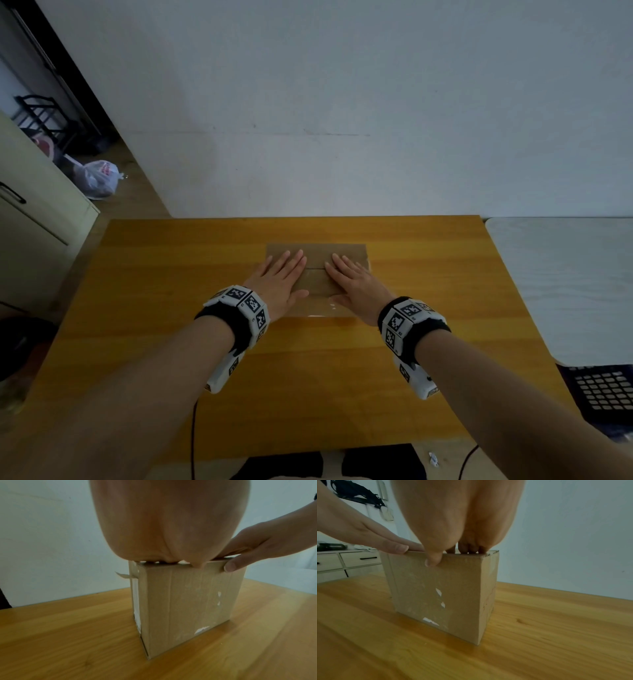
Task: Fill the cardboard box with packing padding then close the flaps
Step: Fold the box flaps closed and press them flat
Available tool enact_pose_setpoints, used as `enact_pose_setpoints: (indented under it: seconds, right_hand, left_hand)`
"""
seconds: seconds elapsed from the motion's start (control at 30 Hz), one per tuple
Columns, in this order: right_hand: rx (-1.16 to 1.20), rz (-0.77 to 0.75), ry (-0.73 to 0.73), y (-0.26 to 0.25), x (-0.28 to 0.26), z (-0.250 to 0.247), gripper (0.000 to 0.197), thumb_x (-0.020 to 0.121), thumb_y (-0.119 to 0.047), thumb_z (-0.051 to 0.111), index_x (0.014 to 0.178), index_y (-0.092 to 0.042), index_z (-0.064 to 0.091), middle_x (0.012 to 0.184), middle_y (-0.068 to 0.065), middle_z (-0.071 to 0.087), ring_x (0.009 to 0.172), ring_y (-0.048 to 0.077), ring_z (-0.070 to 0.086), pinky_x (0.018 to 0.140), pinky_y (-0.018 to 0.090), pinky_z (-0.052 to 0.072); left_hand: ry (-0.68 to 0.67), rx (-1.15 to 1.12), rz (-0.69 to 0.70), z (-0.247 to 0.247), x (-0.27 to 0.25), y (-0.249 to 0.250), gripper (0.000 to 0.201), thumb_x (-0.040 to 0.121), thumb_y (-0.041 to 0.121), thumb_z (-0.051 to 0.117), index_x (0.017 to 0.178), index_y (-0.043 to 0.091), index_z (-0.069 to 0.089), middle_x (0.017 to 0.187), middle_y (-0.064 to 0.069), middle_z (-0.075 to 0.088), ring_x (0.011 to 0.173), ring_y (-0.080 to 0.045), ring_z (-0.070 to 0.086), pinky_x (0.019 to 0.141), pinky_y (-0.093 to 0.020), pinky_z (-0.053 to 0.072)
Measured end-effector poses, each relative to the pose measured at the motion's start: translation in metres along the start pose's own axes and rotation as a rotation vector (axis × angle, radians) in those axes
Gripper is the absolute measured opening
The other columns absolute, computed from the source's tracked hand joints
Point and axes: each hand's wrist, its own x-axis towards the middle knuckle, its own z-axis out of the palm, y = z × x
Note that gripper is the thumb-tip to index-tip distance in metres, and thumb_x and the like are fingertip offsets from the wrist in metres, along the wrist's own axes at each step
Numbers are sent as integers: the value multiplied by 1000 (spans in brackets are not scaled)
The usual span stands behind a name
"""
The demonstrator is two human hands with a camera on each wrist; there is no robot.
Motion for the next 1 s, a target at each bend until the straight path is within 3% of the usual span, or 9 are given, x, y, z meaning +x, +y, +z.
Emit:
enact_pose_setpoints:
  seconds: [0.23, 0.53, 0.6, 0.67, 0.73, 0.87, 1.0]
  right_hand:
    - [17, -10, 13, 3, 3, 4, 62, 100, -38, 33, 151, -18, 4, 160, 5, -4, 148, 20, -1, 119, 30, -1]
    - [-14, 14, 47, 3, -7, 12, 65, 100, -40, 27, 150, -16, -8, 159, 0, -11, 148, 15, -7, 119, 29, -3]
    - [3, 34, 59, 5, -10, 13, 65, 98, -46, 18, 150, -16, -8, 159, -1, -11, 147, 13, -7, 120, 29, -2]
    - [19, 35, 58, 7, -14, 15, 76, 85, -56, -5, 149, -17, -8, 159, -3, -10, 147, 12, -7, 121, 29, -2]
    - [35, 49, 53, 9, -17, 18, 86, 74, -60, -14, 149, -18, -8, 159, -4, -10, 147, 11, -8, 122, 31, 0]
    - [61, 89, 41, 9, -21, 15, 58, 100, -41, 13, 150, -19, -7, 159, -6, -10, 147, 10, -7, 122, 33, 5]
    - [67, 109, 42, 15, -28, 6, 53, 102, -37, 15, 151, -21, 0, 160, -7, -4, 147, 9, -1, 122, 32, 8]
  left_hand:
    - [-11, -41, -22, 4, 4, 0, 64, 98, 52, 7, 148, 20, -16, 155, 6, -23, 144, -13, -18, 118, -38, -10]
    - [18, -64, -71, 9, -1, 4, 67, 96, 54, 6, 148, 18, -18, 155, 5, -24, 144, -13, -19, 116, -36, -10]
    - [20, -86, -103, 10, -3, 5, 70, 96, 54, 7, 147, 15, -20, 154, 1, -26, 143, -13, -20, 114, -33, -12]
    - [17, -117, -135, 10, -8, 4, 70, 97, 53, 8, 146, 12, -21, 153, -1, -29, 143, -14, -21, 112, -30, -14]
    - [12, -152, -144, 11, -10, 4, 68, 98, 50, 8, 146, 12, -21, 153, -2, -29, 143, -14, -22, 113, -30, -13]
    - [3, -193, -126, 11, -14, 2, 63, 100, 45, 9, 147, 13, -19, 154, -1, -27, 143, -14, -20, 117, -32, -8]
    - [17, -155, -138, 12, -22, -6, 63, 100, 45, 11, 148, 14, -17, 155, -1, -23, 145, -15, -15, 118, -33, -5]
